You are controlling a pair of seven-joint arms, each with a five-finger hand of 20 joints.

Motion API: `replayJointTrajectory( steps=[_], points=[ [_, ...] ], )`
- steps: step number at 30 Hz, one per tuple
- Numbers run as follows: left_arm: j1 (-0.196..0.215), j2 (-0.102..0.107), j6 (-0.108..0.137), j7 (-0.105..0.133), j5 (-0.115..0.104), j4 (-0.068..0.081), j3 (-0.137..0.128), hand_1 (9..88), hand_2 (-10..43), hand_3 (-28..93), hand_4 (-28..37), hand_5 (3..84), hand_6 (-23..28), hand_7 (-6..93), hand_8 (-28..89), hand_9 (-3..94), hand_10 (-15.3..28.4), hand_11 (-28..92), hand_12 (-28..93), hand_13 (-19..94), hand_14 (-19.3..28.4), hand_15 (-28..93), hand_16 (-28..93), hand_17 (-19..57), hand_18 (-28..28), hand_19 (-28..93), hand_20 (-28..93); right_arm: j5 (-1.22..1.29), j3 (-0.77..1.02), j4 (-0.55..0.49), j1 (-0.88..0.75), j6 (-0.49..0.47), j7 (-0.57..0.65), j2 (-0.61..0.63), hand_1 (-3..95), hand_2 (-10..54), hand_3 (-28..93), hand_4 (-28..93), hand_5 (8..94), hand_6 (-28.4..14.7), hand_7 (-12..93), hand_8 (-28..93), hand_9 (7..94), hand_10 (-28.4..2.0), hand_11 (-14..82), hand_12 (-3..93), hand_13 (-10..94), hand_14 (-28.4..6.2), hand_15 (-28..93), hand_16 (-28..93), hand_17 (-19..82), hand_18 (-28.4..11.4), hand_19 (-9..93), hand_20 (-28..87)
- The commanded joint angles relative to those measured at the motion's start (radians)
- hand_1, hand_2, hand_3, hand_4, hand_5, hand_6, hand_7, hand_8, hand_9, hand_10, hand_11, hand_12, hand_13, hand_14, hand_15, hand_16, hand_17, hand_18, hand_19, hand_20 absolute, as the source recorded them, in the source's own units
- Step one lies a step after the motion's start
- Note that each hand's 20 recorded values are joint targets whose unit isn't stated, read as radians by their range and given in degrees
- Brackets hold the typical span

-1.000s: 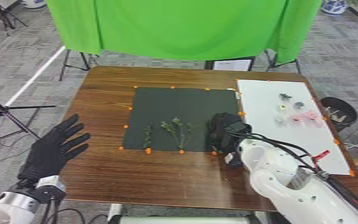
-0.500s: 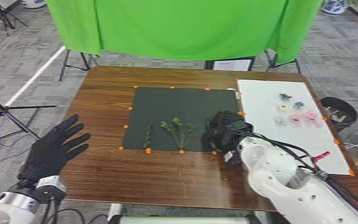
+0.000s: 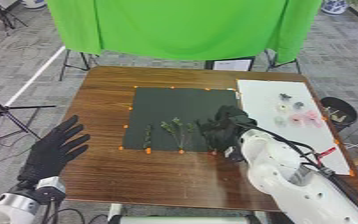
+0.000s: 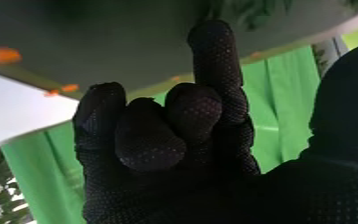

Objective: Arrange flowers

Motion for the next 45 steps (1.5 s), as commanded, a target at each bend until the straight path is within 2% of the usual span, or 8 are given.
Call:
replayJointTrajectory(
  steps=[1, 7, 14, 20, 35, 39, 41, 45],
  points=[
    [0.012, -0.01, -0.002, -0.006, 0.003, -0.004, -0.001, 22.8, -3.5, 70, -28.3, 24.1, 3.4, 16.3, -10, 21.0, 10.7, 14, 18, 16, 15.5, 27, 1, -10.9, 18.8, 32, 9, -0.035, 0.076, -0.054, -0.009, 0.091, 0.059, 0.072, 10.0, -6.8, 80, -24, 66.2, -3.3, 54, -12, 72.7, -12.3, 63.6, 51.3, 70, -11.8, 84, 39, 28, -22.0, 83, 46],
    [0.016, -0.009, 0.001, -0.005, 0.003, -0.005, -0.005, 22.8, -3.4, 70, -28.3, 24.1, 3.4, 16.4, -10, 21.0, 10.7, 14, 18, 16, 15.5, 27, 1, -10.9, 18.8, 33, 9, -0.121, 0.164, -0.014, -0.04, 0.124, 0.084, 0.172, 17.0, -9.4, 85, -26, 48.9, -4.7, 48, -17, 51.3, -14.3, 58.5, 39.9, 56, -12.8, 81, 33, 24, -21.9, 80, 46],
    [0.016, -0.006, -0.002, -0.003, 0.003, -0.004, -0.005, 22.8, -3.4, 70, -28.3, 24.1, 3.4, 16.3, -10, 21.0, 10.7, 14, 18, 16, 15.5, 27, 1, -10.9, 18.7, 33, 9, -0.147, 0.254, 0.042, -0.115, 0.047, 0.049, 0.221, 24.7, -9.5, 90, -28, 33.9, -4.8, 40, -17, 39.5, -12.1, 29.9, 24.3, 45, -11.9, 77, 23, 19, -21.0, 77, 47],
    [0.012, -0.001, -0.004, -0.004, 0.003, -0.002, -0.005, 22.8, -3.4, 70, -28.3, 24.0, 3.4, 16.1, -10, 21.0, 10.7, 14, 18, 16, 15.5, 27, 1, -10.9, 18.8, 33, 9, -0.148, 0.248, 0.084, -0.13, 0.046, 0.065, 0.233, 26.5, -9.5, 91, -28, 35.4, -4.7, 40, -17, 41.9, -9.9, 26.8, 22.8, 46, -10.5, 76, 22, 19, -20.8, 76, 48],
    [0.011, 0.007, -0.009, -0.005, 0.002, -0.002, -0.008, 22.9, -3.2, 70, -28.3, 24.0, 3.4, 16.3, -10, 21.0, 10.7, 14, 18, 16, 15.6, 27, 1, -10.9, 18.8, 33, 9, -0.174, 0.188, 0.154, -0.106, 0.038, 0.093, 0.228, 25.9, -9.5, 88, -28, 42.2, -3.5, 43, -17, 50.9, -11.5, 36.2, 24.9, 52, -8.4, 74, 24, 21, -20.3, 76, 49],
    [0.011, 0.011, -0.008, -0.004, 0.001, -0.004, -0.008, 22.9, -3.2, 70, -28.3, 24.0, 3.4, 16.3, -10, 21.0, 10.7, 14, 18, 16, 15.6, 27, 1, -10.9, 18.8, 33, 9, -0.199, 0.131, 0.215, -0.088, 0.231, 0.084, 0.227, 30.5, -9.5, 89, -28, 46.8, -1.8, 51, -19, 55.4, -10.5, 44.2, 27.1, 58, -7.4, 73, 26, 24, -19.8, 78, 48],
    [0.005, 0.014, -0.011, -0.002, 0.001, -0.001, -0.008, 22.9, -3.2, 70, -28.3, 24.1, 3.4, 16.2, -10, 21.0, 10.7, 14, 18, 16, 15.5, 27, 1, -10.9, 18.8, 33, 9, -0.236, 0.109, 0.234, -0.088, 0.356, 0.058, 0.234, 37.5, -8.3, 85, -28, 49.1, -0.6, 57, -1, 61.5, -8.5, 38.2, 38.2, 63, -7.0, 73, 28, 27, -19.7, 81, 47],
    [0.014, 0.02, -0.012, 0.005, 0.006, -0.012, -0.025, 22.9, -3.2, 70, -28.3, 24.1, 3.4, 16.2, -10, 21.1, 10.7, 14, 18, 16, 15.6, 27, 1, -10.9, 18.7, 33, 9, -0.247, 0.1, 0.203, -0.083, 0.406, 0.03, 0.24, 44.2, -5.4, 86, -28, 61.6, 0.2, 58, 7, 77.8, -7.1, 32.2, 53.1, 72, -6.1, 72, 31, 33, -19.5, 85, 46]
  ],
)
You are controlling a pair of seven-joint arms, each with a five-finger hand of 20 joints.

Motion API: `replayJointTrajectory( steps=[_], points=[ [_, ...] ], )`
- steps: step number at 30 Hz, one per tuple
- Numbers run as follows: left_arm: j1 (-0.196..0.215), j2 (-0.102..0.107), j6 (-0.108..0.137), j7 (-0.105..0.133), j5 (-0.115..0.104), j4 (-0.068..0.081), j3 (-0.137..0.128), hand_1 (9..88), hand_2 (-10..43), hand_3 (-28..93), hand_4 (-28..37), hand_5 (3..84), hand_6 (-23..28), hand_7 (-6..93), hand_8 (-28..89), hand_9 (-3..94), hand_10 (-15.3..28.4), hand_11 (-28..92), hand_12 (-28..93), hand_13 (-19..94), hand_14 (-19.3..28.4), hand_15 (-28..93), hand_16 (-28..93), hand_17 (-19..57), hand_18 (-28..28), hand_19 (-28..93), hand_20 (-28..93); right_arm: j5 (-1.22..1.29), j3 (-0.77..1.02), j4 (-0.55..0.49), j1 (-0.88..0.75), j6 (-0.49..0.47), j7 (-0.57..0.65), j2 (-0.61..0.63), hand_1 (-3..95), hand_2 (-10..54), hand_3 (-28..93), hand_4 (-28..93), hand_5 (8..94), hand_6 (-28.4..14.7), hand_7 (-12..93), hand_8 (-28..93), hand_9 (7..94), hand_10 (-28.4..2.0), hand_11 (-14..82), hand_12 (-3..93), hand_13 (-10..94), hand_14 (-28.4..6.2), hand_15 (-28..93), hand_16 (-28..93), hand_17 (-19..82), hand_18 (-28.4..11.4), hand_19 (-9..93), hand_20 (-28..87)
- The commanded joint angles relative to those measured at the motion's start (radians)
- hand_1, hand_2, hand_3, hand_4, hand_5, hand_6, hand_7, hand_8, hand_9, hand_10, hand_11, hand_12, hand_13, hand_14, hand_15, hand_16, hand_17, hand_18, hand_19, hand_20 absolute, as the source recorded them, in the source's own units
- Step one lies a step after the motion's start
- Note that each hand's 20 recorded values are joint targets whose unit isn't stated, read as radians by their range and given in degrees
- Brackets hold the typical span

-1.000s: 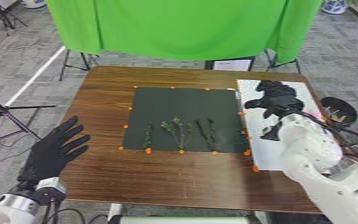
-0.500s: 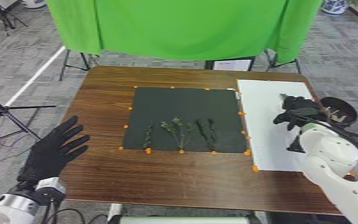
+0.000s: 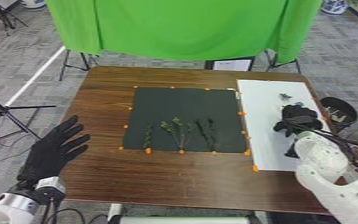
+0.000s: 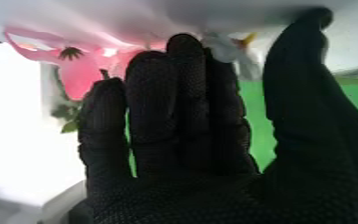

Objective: Arrange flowers

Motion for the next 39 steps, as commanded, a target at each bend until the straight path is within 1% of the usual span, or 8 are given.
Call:
replayJointTrajectory(
  steps=[1, 8, 13, 20, 23, 25, 28, 39],
  points=[
    [0.011, 0.014, -0.012, 0.008, 0.007, -0.014, -0.027, 22.9, -3.2, 70, -28.3, 24.1, 3.4, 16.3, -10, 21.1, 10.7, 14, 18, 16, 15.5, 27, 1, -10.9, 18.8, 33, 9, -0.066, -0.02, -0.03, 0.005, 0.198, -0.061, 0.011, 44.5, -5.9, 86, -28, 62.8, -0.1, 58, 7, 78.3, -7.2, 32.2, 53.7, 72, -6.1, 72, 31, 33, -19.4, 85, 46],
    [0.017, 0.036, -0.019, 0.009, 0.003, -0.029, -0.067, 22.9, -3.2, 70, -28.3, 24.2, 3.5, 16.2, -10, 21.1, 10.6, 14, 18, 16, 15.5, 27, 1, -10.9, 18.8, 33, 9, -0.046, -0.144, -0.117, 0.157, 0.199, -0.181, -0.042, 44.7, -8.3, 87, -26, 64.6, 0.0, 58, 3, 79.8, -8.1, 31.2, 54.4, 72, -6.7, 72, 32, 33, -19.4, 85, 47],
    [0.006, 0.054, -0.021, -0.002, -0.001, -0.027, -0.082, 22.9, -3.2, 70, -28.3, 24.1, 3.4, 16.2, -10, 21.1, 10.6, 13, 18, 16, 15.5, 27, 1, -10.9, 18.8, 33, 9, -0.061, -0.339, -0.119, 0.349, 0.18, -0.303, -0.163, 44.4, -9.1, 87, -24, 65.2, -0.1, 58, 2, 80.3, -8.2, 30.3, 54.7, 72, -6.8, 72, 32, 32, -19.4, 85, 47],
    [-0.032, 0.068, -0.017, -0.002, -0.005, -0.011, -0.062, 22.9, -3.2, 70, -28.3, 24.1, 3.4, 16.2, -10, 21.1, 10.6, 14, 18, 16, 15.4, 27, 1, -10.9, 18.8, 33, 9, -0.09, -0.478, -0.067, 0.414, 0.043, -0.429, -0.387, 43.0, -9.1, 88, -20, 65.1, -0.2, 59, 1, 80.5, -8.1, 29.8, 55.6, 71, -6.7, 73, 33, 32, -19.3, 85, 47],
    [-0.039, 0.07, -0.003, 0.005, -0.003, -0.01, -0.059, 22.8, -3.2, 70, -28.3, 24.1, 3.4, 16.1, -10, 21.1, 10.7, 14, 18, 16, 15.5, 27, 1, -10.9, 18.8, 33, 9, -0.127, -0.513, -0.012, 0.413, 0.004, -0.474, -0.462, 43.4, -9.4, 88, -21, 65.1, -0.1, 60, 0, 80.5, -7.9, 29.8, 55.4, 71, -6.8, 73, 33, 32, -19.1, 85, 47],
    [-0.036, 0.071, 0.023, 0.011, 0.004, -0.014, -0.057, 22.9, -3.2, 70, -28.3, 24.1, 3.4, 16.1, -10, 21.1, 10.6, 14, 18, 16, 15.5, 27, 1, -10.9, 18.8, 33, 9, -0.146, -0.541, 0.027, 0.42, -0.007, -0.485, -0.501, 43.5, -9.4, 88, -22, 65.1, 0.0, 60, 0, 80.5, -7.9, 29.9, 55.4, 71, -6.7, 73, 33, 32, -19.0, 85, 47],
    [-0.034, 0.069, 0.029, 0.02, 0.004, -0.016, -0.054, 22.8, -3.2, 70, -28.3, 24.2, 3.4, 16.1, -10, 21.1, 10.6, 13, 18, 16, 15.3, 27, 1, -11.0, 18.8, 33, 9, -0.174, -0.565, 0.079, 0.424, -0.037, -0.502, -0.549, 43.5, -9.5, 88, -22, 65.2, 0.2, 60, 0, 80.6, -7.7, 29.6, 55.2, 71, -6.6, 73, 33, 32, -18.9, 85, 47],
    [-0.069, 0.093, 0.028, 0.017, 0.001, 0.001, -0.018, 22.9, -3.3, 70, -28.3, 24.3, 3.4, 16.1, -10, 21.0, 10.5, 13, 18, 15, 14.8, 26, 2, -11.4, 18.6, 32, 9, -0.233, -0.637, 0.201, 0.457, -0.01, -0.444, -0.621, 43.3, -9.5, 88, -23, 65.4, 0.6, 60, 0, 80.9, -7.2, 29.0, 55.2, 71, -6.6, 73, 33, 32, -19.0, 84, 47]
  ],
)
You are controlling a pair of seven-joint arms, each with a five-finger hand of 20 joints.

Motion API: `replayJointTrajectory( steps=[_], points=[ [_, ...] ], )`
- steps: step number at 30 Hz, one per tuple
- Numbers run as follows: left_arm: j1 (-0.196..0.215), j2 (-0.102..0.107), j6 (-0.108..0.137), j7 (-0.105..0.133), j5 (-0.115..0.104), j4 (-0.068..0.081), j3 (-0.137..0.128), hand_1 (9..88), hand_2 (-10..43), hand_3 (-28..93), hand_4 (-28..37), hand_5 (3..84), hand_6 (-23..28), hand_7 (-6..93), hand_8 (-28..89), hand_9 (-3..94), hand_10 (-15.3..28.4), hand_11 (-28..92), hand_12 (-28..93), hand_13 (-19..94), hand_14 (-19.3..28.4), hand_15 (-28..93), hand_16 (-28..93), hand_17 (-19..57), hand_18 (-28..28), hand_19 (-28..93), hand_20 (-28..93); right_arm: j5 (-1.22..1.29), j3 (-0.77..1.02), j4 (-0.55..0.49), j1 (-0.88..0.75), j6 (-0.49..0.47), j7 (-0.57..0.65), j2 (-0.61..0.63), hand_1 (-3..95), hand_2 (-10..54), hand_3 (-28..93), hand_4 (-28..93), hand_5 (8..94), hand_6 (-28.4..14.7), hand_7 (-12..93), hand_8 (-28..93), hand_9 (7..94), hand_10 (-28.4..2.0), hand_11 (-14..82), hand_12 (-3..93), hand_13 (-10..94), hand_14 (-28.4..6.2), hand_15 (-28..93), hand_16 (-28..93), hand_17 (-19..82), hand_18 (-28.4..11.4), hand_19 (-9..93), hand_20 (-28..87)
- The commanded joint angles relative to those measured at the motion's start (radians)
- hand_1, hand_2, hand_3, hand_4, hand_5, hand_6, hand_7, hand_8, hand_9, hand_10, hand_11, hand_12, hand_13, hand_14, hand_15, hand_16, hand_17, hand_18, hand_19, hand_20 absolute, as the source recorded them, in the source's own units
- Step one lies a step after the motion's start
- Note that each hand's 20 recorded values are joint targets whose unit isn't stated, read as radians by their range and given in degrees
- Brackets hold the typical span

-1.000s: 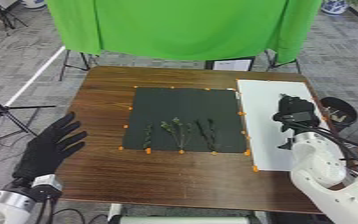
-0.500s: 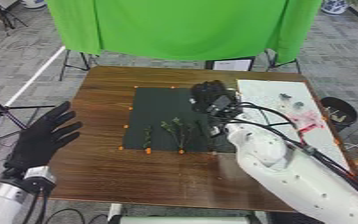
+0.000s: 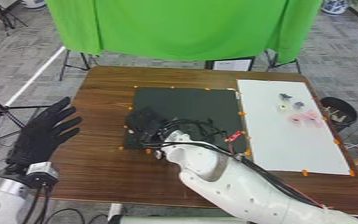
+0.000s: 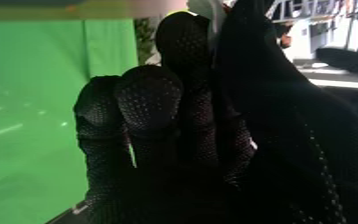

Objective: Arrange flowers

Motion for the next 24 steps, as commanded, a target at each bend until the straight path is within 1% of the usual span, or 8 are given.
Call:
replayJointTrajectory(
  steps=[1, 5, 8, 15, 20, 21, 23, 24],
  points=[
    [-0.02, 0.019, 0.004, -0.004, 0.0, 0.011, 0.021, 22.9, -3.3, 70, -28.3, 24.2, 3.4, 16.2, -10, 21.0, 10.5, 13, 18, 15, 14.8, 26, 2, -11.5, 18.7, 32, 9, -0.051, -0.035, 0.041, 0.019, 0.007, 0.06, -0.041, 43.3, -9.5, 88, -23, 65.3, 0.7, 59, 0, 80.8, -7.2, 29.0, 55.3, 71, -6.5, 73, 33, 32, -19.0, 84, 48],
    [-0.04, 0.026, -0.001, -0.01, 0.0, 0.021, 0.034, 23.0, -3.2, 70, -28.3, 24.3, 3.4, 16.2, -10, 21.0, 10.6, 13, 18, 15, 14.8, 26, 2, -11.4, 18.6, 32, 9, -0.06, -0.056, 0.065, 0.035, 0.045, 0.117, -0.052, 43.2, -9.5, 88, -23, 64.7, 1.3, 59, 2, 80.7, -7.0, 28.8, 55.5, 70, -6.4, 73, 33, 32, -19.0, 84, 48],
    [-0.044, 0.03, -0.001, -0.01, -0.001, 0.022, 0.039, 22.9, -3.2, 70, -28.3, 24.3, 3.4, 16.1, -10, 21.0, 10.6, 13, 18, 15, 14.7, 26, 2, -11.4, 18.6, 32, 9, -0.069, -0.056, 0.085, 0.039, 0.068, 0.131, -0.06, 43.3, -9.5, 88, -24, 64.3, 1.5, 59, 3, 80.1, -7.0, 28.8, 55.6, 70, -6.3, 74, 33, 32, -18.9, 84, 48],
    [-0.041, 0.025, -0.004, -0.013, 0.0, 0.021, 0.036, 22.9, -3.2, 70, -28.3, 24.3, 3.4, 16.1, -10, 21.0, 10.6, 14, 18, 15, 14.8, 25, 2, -11.5, 18.7, 32, 9, -0.058, -0.038, 0.073, 0.031, 0.034, 0.111, -0.054, 41.6, -9.5, 86, -26, 63.3, 1.6, 58, 3, 78.8, -7.2, 29.8, 54.5, 69, -6.5, 74, 34, 31, -18.8, 84, 48],
    [-0.045, 0.025, -0.007, -0.02, -0.001, 0.022, 0.039, 22.9, -3.2, 70, -28.3, 24.3, 3.4, 16.1, -10, 21.1, 10.5, 13, 18, 15, 14.8, 25, 2, -11.5, 18.6, 32, 9, -0.055, -0.02, 0.067, 0.024, -0.012, 0.092, -0.054, 33.5, -9.5, 81, -28, 62.4, 1.5, 55, 4, 72.5, -9.4, 46.1, 35.7, 67, -7.0, 74, 34, 30, -19.2, 83, 49],
    [-0.047, 0.025, -0.011, -0.022, -0.001, 0.023, 0.04, 22.9, -3.2, 70, -28.3, 24.3, 3.5, 16.0, -10, 21.1, 10.5, 13, 18, 15, 14.8, 25, 2, -11.5, 18.6, 32, 9, -0.058, -0.018, 0.066, 0.023, -0.024, 0.097, -0.054, 30.7, -9.5, 82, -28, 62.7, 1.9, 54, 3, 71.9, -9.6, 47.0, 34.3, 67, -7.1, 74, 34, 30, -19.2, 83, 49],
    [-0.047, 0.025, -0.016, -0.024, 0.0, 0.024, 0.039, 22.8, -3.2, 70, -28.3, 24.3, 3.5, 16.0, -10, 21.0, 10.6, 13, 18, 15, 14.8, 25, 2, -11.5, 18.6, 32, 9, -0.053, -0.014, 0.064, 0.022, -0.036, 0.098, -0.054, 25.7, -9.5, 84, -28, 63.3, 2.5, 53, -16, 70.5, -9.8, 47.5, 33.7, 66, -7.5, 75, 34, 29, -19.5, 83, 50],
    [-0.049, 0.025, -0.015, -0.021, 0.0, 0.025, 0.04, 22.9, -3.0, 71, -28.3, 24.2, 3.4, 16.0, -10, 21.0, 10.5, 13, 18, 15, 14.8, 25, 2, -11.5, 18.6, 32, 9, -0.049, -0.02, 0.061, 0.026, -0.034, 0.105, -0.052, 24.8, -9.5, 84, -28, 63.2, 2.6, 53, -19, 70.2, -9.8, 47.5, 33.6, 65, -7.5, 75, 34, 29, -19.5, 83, 50]
  ],
)
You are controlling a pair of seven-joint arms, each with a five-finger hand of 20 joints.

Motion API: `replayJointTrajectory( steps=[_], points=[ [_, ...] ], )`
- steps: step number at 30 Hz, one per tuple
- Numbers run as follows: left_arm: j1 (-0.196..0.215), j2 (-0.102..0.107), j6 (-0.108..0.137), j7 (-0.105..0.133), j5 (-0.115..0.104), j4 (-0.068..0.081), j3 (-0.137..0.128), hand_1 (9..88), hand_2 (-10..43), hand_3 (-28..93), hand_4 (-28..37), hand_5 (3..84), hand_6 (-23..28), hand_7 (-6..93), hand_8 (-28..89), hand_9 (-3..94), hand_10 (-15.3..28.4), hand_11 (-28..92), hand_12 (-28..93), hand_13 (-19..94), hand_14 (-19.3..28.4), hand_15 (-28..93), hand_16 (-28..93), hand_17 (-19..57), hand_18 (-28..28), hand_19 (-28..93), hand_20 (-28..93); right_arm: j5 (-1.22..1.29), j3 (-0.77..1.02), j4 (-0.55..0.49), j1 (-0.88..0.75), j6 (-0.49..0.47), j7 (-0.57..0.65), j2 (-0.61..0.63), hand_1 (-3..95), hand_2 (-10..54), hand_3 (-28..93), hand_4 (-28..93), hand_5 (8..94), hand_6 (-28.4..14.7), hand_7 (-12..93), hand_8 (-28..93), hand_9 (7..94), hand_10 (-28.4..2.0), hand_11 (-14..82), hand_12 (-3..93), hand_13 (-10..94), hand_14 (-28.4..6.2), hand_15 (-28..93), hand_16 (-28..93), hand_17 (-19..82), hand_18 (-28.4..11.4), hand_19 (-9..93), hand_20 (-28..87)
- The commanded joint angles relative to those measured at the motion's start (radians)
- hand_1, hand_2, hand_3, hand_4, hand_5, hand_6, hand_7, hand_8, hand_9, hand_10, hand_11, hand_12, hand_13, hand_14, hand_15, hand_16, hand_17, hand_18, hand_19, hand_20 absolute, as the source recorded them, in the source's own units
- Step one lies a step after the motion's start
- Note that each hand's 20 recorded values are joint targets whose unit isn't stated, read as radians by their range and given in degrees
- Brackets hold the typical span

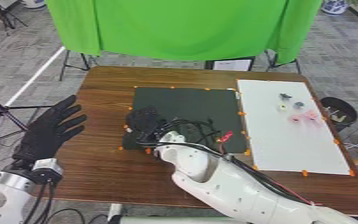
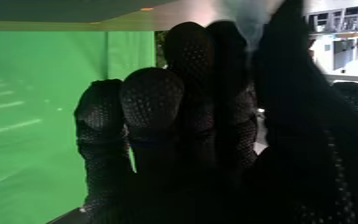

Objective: Arrange flowers

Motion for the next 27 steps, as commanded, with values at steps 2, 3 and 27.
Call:
replayJointTrajectory(
  steps=[2, 3, 27],
  points=[
    [0.003, -0.004, -0.011, -0.012, 0.002, 0.003, 0.0, 22.9, -2.8, 71, -28.3, 24.2, 3.4, 16.0, -10, 21.0, 10.5, 13, 18, 15, 14.8, 25, 2, -11.5, 18.6, 32, 9, 0.0, 0.007, -0.018, 0.008, -0.051, 0.002, -0.001, 24.0, -9.5, 83, -28, 62.8, 2.5, 54, -20, 69.8, -9.9, 47.6, 33.6, 65, -7.6, 75, 34, 28, -19.4, 82, 50],
    [0.004, -0.004, -0.01, -0.014, 0.001, 0.003, -0.001, 23.0, -2.8, 71, -28.3, 24.2, 3.4, 16.0, -10, 21.0, 10.5, 13, 18, 15, 14.8, 25, 2, -11.5, 18.6, 32, 9, -0.006, 0.013, -0.021, 0.003, -0.062, 0.005, -0.002, 23.7, -9.5, 82, -28, 62.6, 2.4, 54, -20, 69.8, -9.9, 47.6, 33.6, 65, -7.6, 75, 34, 28, -19.4, 82, 50],
    [0.059, -0.033, 0.001, -0.011, 0.005, -0.016, -0.03, 23.1, -2.8, 70, -28.3, 24.2, 3.4, 16.1, -10, 21.0, 10.6, 14, 18, 15, 14.8, 25, 2, -11.6, 18.6, 32, 9, 0.004, 0.114, -0.15, 0.011, -0.316, 0.027, 0.03, 26.1, -9.5, 80, -28, 47.9, 0.2, 53, -21, 60.8, -10.2, 51.2, 32.9, 52, -8.5, 78, 33, 20, -19.5, 76, 51]
  ],
)
